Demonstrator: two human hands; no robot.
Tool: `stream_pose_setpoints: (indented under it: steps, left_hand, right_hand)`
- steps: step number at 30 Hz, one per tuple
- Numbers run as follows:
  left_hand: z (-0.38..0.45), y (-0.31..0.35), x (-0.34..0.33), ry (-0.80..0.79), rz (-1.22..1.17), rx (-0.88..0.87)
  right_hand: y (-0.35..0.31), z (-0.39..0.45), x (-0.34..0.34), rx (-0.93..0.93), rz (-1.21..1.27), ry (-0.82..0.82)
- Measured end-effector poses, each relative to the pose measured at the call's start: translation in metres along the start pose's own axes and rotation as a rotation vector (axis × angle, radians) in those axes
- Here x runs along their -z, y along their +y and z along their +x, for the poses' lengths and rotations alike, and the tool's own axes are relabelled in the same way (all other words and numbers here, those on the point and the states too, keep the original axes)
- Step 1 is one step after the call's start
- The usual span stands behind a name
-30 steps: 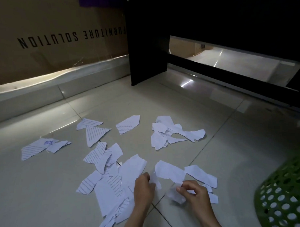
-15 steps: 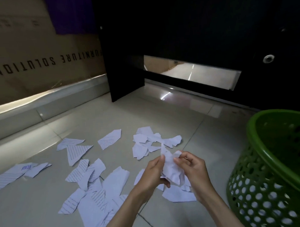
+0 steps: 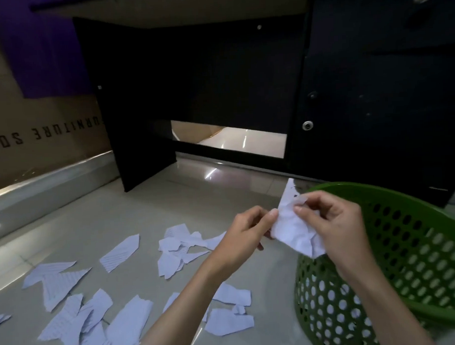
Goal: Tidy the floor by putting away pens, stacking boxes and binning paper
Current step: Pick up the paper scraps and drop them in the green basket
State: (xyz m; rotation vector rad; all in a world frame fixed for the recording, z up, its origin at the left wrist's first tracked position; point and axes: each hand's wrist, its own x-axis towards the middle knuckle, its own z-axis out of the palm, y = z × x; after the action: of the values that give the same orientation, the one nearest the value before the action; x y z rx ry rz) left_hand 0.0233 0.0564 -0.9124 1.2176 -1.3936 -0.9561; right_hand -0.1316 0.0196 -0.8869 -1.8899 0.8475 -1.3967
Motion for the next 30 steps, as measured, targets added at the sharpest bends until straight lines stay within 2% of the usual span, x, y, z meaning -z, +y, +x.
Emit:
stream_pose_setpoints:
  steps: [4, 8, 13, 16, 22, 25, 30]
  left_hand:
    - [0.022, 0.009, -0.021, -0.024, 0.042, 0.000]
    - [0.034, 0.005, -0.040, -0.029, 0.122, 0.001]
    - [0.037, -0.006, -0.054, -0.024, 0.161, 0.016]
    - [0.036, -0.012, -0.051, 0.011, 0.172, 0.013]
    - [0.027, -0.026, -0.031, 0.050, 0.209, 0.082]
    - [0.018, -0.038, -0.017, 0.094, 0.223, 0.123]
    - [0.001, -0.068, 0.010, 0.137, 0.248, 0.197]
  right_hand:
    - [0.002, 0.005, 0.048, 0.010, -0.279, 0.140]
    - [0.021, 0.003, 0.070, -0.078, -0.458, 0.207]
    - [0.044, -0.003, 0.078, -0.218, -0.580, 0.143]
    - [0.046, -0.006, 0.075, -0.233, -0.633, 0.143]
    - [0.024, -0.012, 0.051, -0.054, -0.422, 0.104]
    - [0.016, -0.018, 0.028, 0.022, -0.331, -0.005]
    - [0.029, -0.031, -0.018, 0.041, -0.264, -0.219]
